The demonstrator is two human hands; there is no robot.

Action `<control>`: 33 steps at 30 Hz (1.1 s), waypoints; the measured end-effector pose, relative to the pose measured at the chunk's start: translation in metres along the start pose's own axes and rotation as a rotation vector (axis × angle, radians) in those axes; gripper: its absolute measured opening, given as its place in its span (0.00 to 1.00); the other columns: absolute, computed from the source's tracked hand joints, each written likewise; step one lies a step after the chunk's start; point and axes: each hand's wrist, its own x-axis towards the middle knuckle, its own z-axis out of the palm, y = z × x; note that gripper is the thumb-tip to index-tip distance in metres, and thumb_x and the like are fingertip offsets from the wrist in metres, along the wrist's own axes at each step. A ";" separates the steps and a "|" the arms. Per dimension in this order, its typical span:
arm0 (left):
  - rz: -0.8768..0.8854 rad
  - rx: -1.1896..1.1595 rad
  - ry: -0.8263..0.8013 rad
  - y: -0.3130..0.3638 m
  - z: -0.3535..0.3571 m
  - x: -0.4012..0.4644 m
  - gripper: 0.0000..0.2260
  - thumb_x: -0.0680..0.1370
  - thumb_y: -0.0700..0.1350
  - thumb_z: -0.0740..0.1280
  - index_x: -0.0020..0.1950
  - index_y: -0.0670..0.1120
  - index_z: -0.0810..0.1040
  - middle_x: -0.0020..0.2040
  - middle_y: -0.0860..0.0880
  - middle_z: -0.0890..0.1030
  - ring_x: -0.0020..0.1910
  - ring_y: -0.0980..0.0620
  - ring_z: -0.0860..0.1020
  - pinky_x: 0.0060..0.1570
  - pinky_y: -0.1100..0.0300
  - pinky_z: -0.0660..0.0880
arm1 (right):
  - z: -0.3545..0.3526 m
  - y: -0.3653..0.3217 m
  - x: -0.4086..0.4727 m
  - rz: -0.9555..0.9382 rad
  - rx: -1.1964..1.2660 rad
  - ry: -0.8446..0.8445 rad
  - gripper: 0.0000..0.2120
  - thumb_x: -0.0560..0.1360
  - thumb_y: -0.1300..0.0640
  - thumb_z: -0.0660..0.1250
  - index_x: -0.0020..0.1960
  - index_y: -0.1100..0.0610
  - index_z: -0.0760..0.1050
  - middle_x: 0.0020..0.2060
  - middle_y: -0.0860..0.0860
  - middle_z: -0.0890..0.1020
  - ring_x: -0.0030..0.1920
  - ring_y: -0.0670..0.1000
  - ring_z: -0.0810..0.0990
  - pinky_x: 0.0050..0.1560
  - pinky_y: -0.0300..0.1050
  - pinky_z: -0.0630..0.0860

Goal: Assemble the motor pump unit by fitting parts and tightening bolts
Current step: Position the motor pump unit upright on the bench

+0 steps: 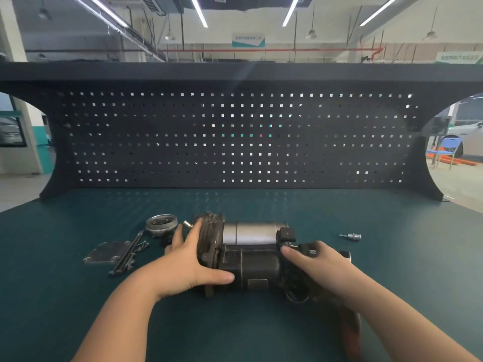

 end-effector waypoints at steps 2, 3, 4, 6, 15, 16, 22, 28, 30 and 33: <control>-0.019 0.017 0.035 0.001 0.005 0.002 0.60 0.61 0.66 0.77 0.76 0.63 0.34 0.79 0.48 0.36 0.78 0.44 0.39 0.75 0.45 0.47 | 0.002 0.000 0.001 -0.105 -0.233 0.018 0.26 0.71 0.28 0.58 0.57 0.46 0.70 0.43 0.42 0.78 0.36 0.40 0.77 0.25 0.25 0.63; -0.015 0.024 0.048 0.001 0.008 0.003 0.60 0.61 0.68 0.75 0.77 0.62 0.34 0.80 0.47 0.38 0.78 0.44 0.39 0.75 0.45 0.47 | 0.002 0.001 0.002 -0.133 -0.287 0.027 0.26 0.72 0.28 0.55 0.57 0.46 0.71 0.48 0.44 0.80 0.47 0.45 0.79 0.29 0.25 0.59; -0.005 0.030 0.064 0.001 0.010 0.004 0.59 0.61 0.70 0.74 0.77 0.62 0.35 0.80 0.47 0.41 0.77 0.44 0.40 0.74 0.46 0.48 | 0.003 0.001 0.004 -0.138 -0.303 0.024 0.26 0.73 0.28 0.52 0.55 0.46 0.72 0.52 0.46 0.81 0.55 0.49 0.78 0.32 0.28 0.56; 0.009 0.035 0.089 0.001 0.012 0.005 0.59 0.59 0.74 0.70 0.77 0.60 0.36 0.80 0.49 0.43 0.77 0.44 0.40 0.74 0.45 0.47 | 0.005 0.003 0.009 -0.128 -0.339 0.031 0.26 0.75 0.30 0.50 0.54 0.48 0.73 0.55 0.50 0.80 0.62 0.54 0.74 0.42 0.41 0.58; 0.140 -0.241 0.136 0.002 0.022 -0.001 0.66 0.50 0.72 0.74 0.79 0.54 0.43 0.78 0.50 0.51 0.76 0.53 0.51 0.76 0.52 0.53 | 0.026 -0.012 0.022 -0.036 0.315 0.105 0.14 0.68 0.39 0.73 0.42 0.49 0.78 0.35 0.37 0.82 0.40 0.36 0.79 0.39 0.33 0.71; 0.139 -0.257 0.142 0.003 0.022 -0.001 0.66 0.50 0.72 0.74 0.79 0.54 0.43 0.78 0.50 0.51 0.76 0.53 0.51 0.76 0.52 0.53 | 0.026 -0.014 0.023 -0.037 0.286 0.126 0.13 0.67 0.41 0.74 0.39 0.50 0.80 0.32 0.38 0.83 0.36 0.34 0.79 0.35 0.30 0.71; 0.131 -0.303 0.200 0.006 0.029 0.002 0.65 0.53 0.66 0.78 0.79 0.57 0.41 0.79 0.48 0.47 0.78 0.53 0.49 0.76 0.54 0.52 | 0.021 -0.022 0.027 0.016 0.220 0.126 0.12 0.70 0.47 0.73 0.34 0.55 0.82 0.26 0.45 0.82 0.32 0.45 0.80 0.24 0.31 0.69; 0.071 -0.405 0.256 0.018 0.042 0.002 0.66 0.57 0.60 0.81 0.76 0.59 0.32 0.79 0.50 0.43 0.77 0.54 0.52 0.74 0.60 0.53 | 0.003 -0.028 0.024 0.002 0.150 0.130 0.11 0.68 0.50 0.74 0.32 0.56 0.82 0.26 0.48 0.82 0.30 0.48 0.81 0.32 0.38 0.76; 0.068 -0.431 0.246 0.028 0.050 -0.001 0.66 0.57 0.60 0.80 0.75 0.59 0.30 0.79 0.52 0.41 0.78 0.54 0.50 0.74 0.59 0.53 | -0.010 -0.030 0.023 -0.003 0.109 0.131 0.10 0.68 0.51 0.74 0.35 0.58 0.83 0.29 0.51 0.84 0.35 0.52 0.84 0.39 0.46 0.80; 0.048 -0.485 0.216 0.044 0.060 -0.007 0.67 0.59 0.58 0.81 0.75 0.55 0.28 0.78 0.49 0.40 0.78 0.52 0.48 0.76 0.58 0.52 | -0.034 -0.037 0.021 -0.035 -0.006 0.146 0.10 0.69 0.51 0.73 0.35 0.57 0.83 0.28 0.50 0.84 0.35 0.51 0.84 0.36 0.43 0.78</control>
